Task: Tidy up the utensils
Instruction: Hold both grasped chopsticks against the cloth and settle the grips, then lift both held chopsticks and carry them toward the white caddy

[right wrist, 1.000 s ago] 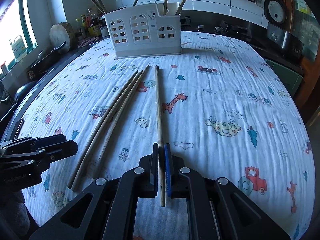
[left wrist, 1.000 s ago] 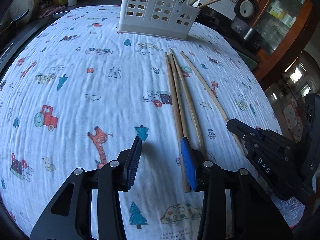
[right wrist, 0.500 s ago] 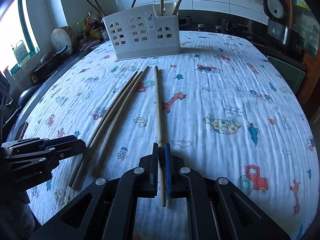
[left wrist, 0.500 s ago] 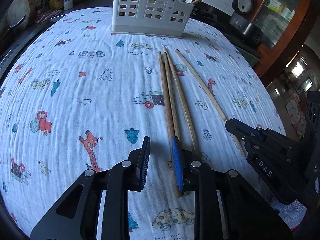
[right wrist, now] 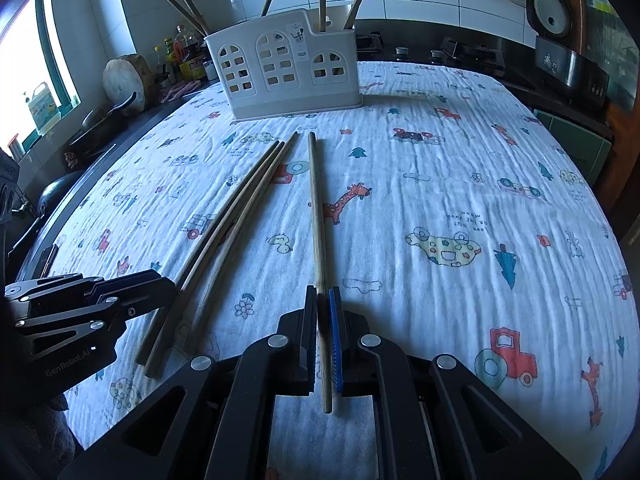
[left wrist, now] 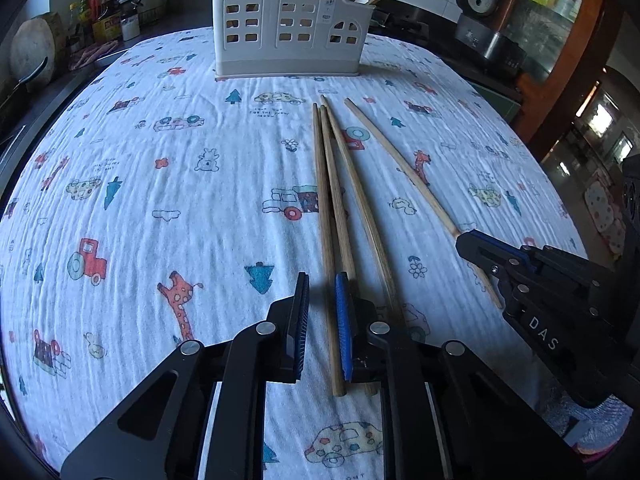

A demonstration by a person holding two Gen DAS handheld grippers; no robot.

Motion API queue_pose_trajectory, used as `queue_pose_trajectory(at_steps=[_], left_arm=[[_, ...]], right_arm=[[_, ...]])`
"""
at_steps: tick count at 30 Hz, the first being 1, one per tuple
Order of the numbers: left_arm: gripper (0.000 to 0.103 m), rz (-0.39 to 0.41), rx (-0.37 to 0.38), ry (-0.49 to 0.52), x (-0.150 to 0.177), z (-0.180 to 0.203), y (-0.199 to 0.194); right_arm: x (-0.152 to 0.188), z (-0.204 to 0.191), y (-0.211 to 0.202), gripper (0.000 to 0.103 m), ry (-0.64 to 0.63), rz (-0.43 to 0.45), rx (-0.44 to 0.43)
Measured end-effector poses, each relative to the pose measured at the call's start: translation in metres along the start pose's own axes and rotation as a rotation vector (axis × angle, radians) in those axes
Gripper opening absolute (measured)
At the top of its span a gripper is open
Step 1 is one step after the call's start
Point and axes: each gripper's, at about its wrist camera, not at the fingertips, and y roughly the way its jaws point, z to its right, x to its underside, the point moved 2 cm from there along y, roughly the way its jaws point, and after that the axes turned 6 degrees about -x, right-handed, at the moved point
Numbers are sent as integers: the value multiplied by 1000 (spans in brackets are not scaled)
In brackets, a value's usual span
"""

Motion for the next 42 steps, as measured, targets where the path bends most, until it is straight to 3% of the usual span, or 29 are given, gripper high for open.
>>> queue_pose_trajectory(at_steps=[4, 6, 11, 19, 28, 36, 42], left_arm=[[7, -29, 8, 2, 1, 7, 4], [7, -17, -5, 14, 2, 10, 5], [7, -42, 41, -28, -1, 2, 7], [7, -96, 36, 44, -9, 8, 10], [6, -109, 75, 32, -10, 2, 10], [6, -46, 98, 15, -18, -14, -18], [6, 75, 125, -5, -40, -27, -55]], right_arm=[[2, 0, -1, 6, -4, 0, 0], [2, -1, -1, 6, -6, 0, 0], [2, -1, -1, 7, -9, -1, 2], [2, 0, 0, 6, -9, -4, -4], [2, -1, -1, 6, -5, 0, -2], [-8, -11, -26, 6, -50, 66, 17], [-32, -22, -56, 6, -96, 155, 14]])
